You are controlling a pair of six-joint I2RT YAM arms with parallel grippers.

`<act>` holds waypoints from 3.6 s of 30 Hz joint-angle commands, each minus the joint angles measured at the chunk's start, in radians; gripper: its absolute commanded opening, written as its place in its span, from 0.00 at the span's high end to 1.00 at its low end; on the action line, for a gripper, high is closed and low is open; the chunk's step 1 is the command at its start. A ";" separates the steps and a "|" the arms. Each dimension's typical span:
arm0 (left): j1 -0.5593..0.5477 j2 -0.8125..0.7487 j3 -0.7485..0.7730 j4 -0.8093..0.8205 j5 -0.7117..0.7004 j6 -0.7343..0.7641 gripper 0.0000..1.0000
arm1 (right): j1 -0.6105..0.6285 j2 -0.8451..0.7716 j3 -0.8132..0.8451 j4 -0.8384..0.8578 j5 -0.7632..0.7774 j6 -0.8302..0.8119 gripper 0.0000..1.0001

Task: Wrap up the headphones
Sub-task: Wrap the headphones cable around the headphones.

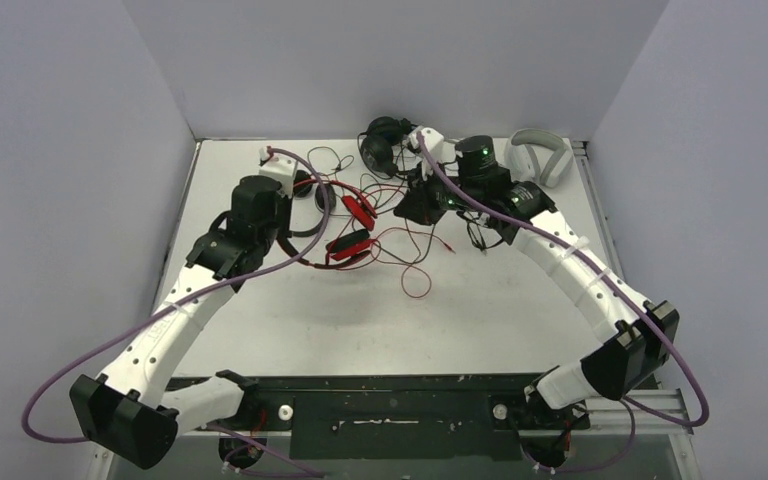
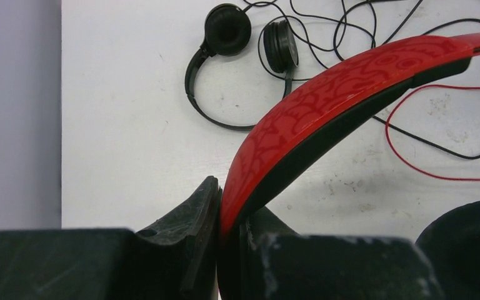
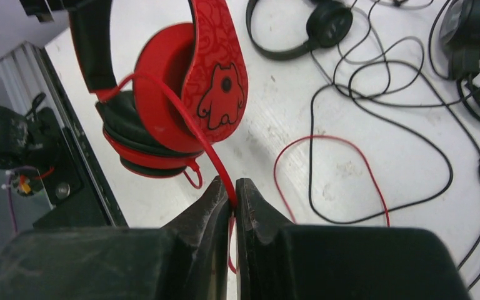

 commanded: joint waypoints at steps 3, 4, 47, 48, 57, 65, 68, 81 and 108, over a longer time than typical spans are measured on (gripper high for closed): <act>-0.004 0.050 0.114 -0.043 0.125 0.013 1.00 | 0.072 0.029 0.088 -0.225 0.104 -0.160 1.00; -0.004 0.065 0.129 -0.063 0.151 0.008 1.00 | 0.086 0.027 0.096 -0.216 0.125 -0.165 1.00; -0.156 0.203 0.150 -0.113 -0.178 -0.003 1.00 | -0.014 0.167 0.313 -0.429 -0.198 -0.026 1.00; -0.156 0.208 0.160 -0.117 -0.157 -0.001 1.00 | 0.009 0.162 0.299 -0.432 -0.157 -0.033 1.00; -0.144 0.220 0.204 -0.166 -0.080 -0.027 1.00 | 0.074 0.097 0.165 -0.484 0.263 -0.151 1.00; -0.134 0.200 0.211 -0.191 0.085 -0.008 1.00 | 0.088 -0.019 0.057 -0.280 0.425 -0.178 1.00; -0.136 0.202 0.211 -0.214 0.170 -0.006 1.00 | 0.096 -0.074 -0.006 -0.123 0.428 -0.217 1.00; -0.161 0.171 0.222 -0.266 0.466 -0.026 1.00 | -0.029 0.017 -0.017 0.175 0.353 -0.197 0.98; -0.103 0.133 0.437 -0.010 0.680 -0.515 1.00 | -0.046 0.024 -0.700 1.044 -0.173 0.253 0.96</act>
